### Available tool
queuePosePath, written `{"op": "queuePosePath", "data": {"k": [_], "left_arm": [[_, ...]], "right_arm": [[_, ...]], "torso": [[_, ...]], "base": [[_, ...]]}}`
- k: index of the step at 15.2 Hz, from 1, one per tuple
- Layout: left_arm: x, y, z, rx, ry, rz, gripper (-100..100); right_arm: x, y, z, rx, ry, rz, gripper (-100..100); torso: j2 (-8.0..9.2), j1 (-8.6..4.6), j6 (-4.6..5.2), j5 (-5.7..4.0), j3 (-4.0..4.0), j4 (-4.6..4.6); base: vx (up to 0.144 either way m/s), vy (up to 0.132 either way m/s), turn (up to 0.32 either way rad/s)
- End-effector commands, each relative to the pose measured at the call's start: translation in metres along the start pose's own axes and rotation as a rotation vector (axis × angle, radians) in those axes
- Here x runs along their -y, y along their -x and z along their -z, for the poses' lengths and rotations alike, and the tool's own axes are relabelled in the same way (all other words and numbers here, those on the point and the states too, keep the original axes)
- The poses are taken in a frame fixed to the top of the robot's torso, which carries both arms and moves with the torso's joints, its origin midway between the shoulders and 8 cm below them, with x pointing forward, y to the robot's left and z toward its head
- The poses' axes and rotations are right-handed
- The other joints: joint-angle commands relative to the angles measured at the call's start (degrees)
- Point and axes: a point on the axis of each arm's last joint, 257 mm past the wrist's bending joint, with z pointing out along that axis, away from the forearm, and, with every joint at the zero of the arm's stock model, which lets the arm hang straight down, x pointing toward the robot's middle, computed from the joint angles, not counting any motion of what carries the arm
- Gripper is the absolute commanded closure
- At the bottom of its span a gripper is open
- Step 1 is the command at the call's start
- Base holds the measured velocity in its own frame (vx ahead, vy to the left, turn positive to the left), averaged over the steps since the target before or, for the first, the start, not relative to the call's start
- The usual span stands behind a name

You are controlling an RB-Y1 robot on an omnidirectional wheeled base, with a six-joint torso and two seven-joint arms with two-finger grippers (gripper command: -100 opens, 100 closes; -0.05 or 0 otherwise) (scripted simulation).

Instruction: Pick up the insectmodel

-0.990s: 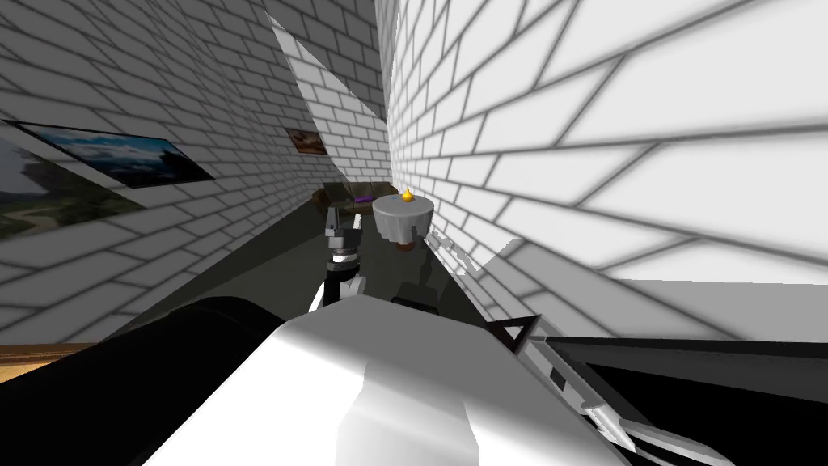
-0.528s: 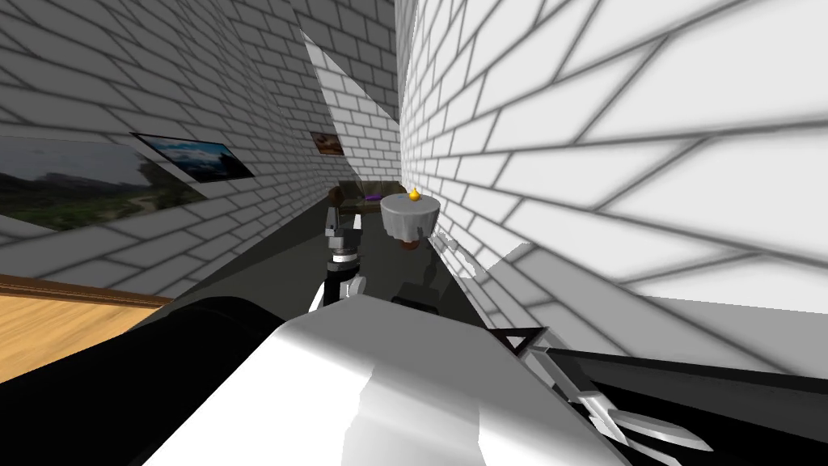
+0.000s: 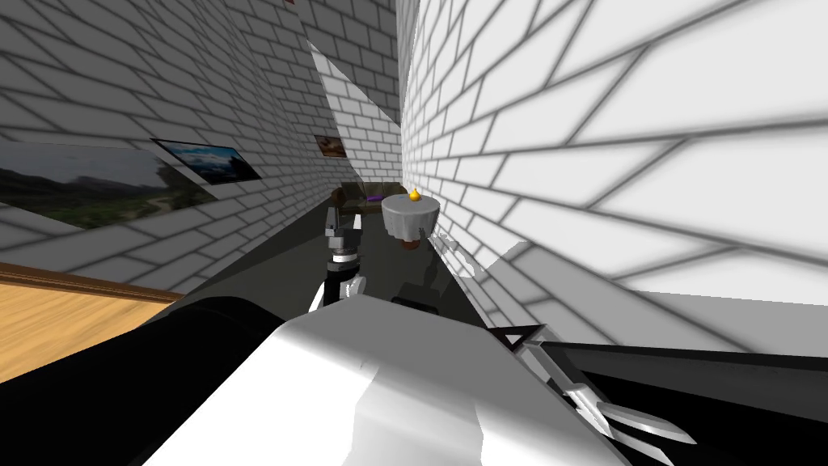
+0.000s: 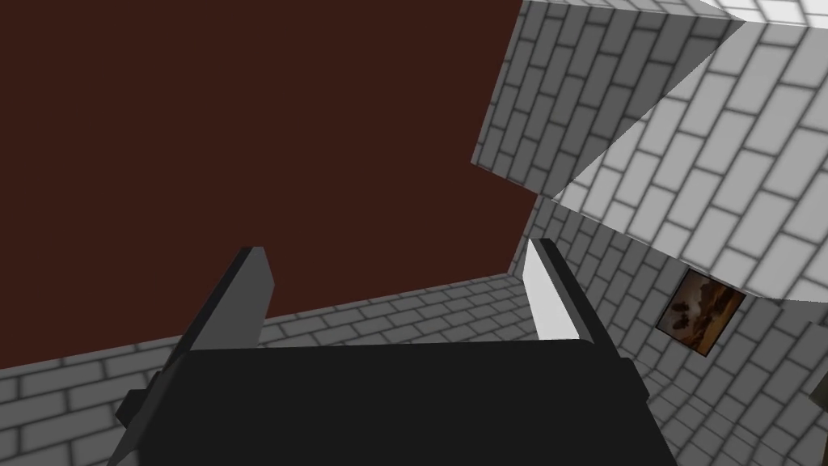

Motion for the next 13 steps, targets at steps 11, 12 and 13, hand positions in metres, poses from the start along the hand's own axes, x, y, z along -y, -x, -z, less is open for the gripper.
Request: {"op": "queuePosePath", "data": {"k": [11,12,13], "left_arm": [[0.0,0.0,0.0,0.0,0.0,0.0,0],[0.0,0.0,0.0,0.0,0.0,0.0,0],[0.0,0.0,0.0,0.0,0.0,0.0,0]], "right_arm": [[0.01,-0.006,0.009,-0.002,0.009,0.004,100],[0.011,-0.007,0.01,-0.002,0.011,0.005,100],[0.01,-0.006,0.009,-0.002,0.009,0.002,100]], "torso": [[-0.27,-0.16,0.0,-0.13,-0.16,-0.07],[-0.28,-0.15,0.0,-0.12,-0.17,-0.08],[-0.29,-0.14,-0.01,-0.12,-0.17,-0.08]], "base": [[0.013,0.006,-0.007],[0.038,0.021,-0.018],[0.022,0.01,-0.009]]}}
